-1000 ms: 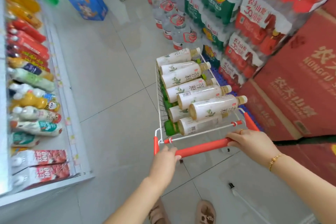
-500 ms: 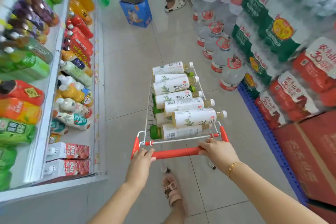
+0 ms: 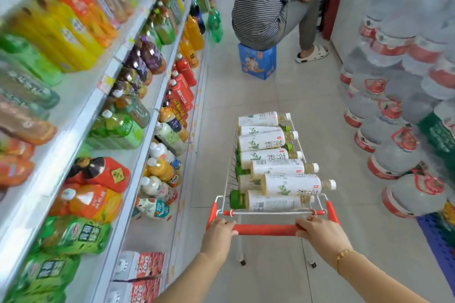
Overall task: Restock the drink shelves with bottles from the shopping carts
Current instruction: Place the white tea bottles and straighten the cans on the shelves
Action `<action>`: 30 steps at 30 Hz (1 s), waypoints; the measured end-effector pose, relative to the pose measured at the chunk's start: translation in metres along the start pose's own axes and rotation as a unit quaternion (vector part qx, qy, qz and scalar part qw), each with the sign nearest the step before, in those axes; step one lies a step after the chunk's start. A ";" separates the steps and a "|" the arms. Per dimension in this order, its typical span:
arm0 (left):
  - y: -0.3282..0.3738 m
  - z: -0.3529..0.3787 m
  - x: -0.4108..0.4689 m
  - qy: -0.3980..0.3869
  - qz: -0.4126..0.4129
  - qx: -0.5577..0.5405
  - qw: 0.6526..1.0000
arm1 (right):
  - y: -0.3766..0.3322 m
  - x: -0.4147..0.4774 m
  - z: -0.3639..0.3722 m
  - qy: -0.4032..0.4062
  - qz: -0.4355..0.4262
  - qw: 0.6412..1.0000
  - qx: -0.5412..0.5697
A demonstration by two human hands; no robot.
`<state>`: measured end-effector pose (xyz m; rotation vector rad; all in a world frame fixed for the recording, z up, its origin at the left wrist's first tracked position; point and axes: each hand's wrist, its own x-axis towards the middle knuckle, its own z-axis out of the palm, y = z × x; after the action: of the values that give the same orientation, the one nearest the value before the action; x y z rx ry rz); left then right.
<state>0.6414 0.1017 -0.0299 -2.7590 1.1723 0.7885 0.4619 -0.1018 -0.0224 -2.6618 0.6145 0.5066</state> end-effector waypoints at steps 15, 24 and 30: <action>-0.086 -0.159 0.207 -0.025 -0.136 -0.109 0.984 | -0.047 0.267 -0.116 -0.021 -0.078 0.996 -0.024; -0.142 -0.220 0.310 0.025 -0.170 -0.212 0.962 | -0.073 0.411 -0.184 -0.067 -0.097 0.993 -0.006; -0.183 -0.262 0.374 0.054 -0.175 -0.242 0.953 | -0.093 0.490 -0.217 -0.054 -0.102 0.993 -0.025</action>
<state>1.0994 -0.0758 -0.0060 -3.3013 0.5092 0.9994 0.9742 -0.2837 -0.0130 -2.6837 0.2977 0.6083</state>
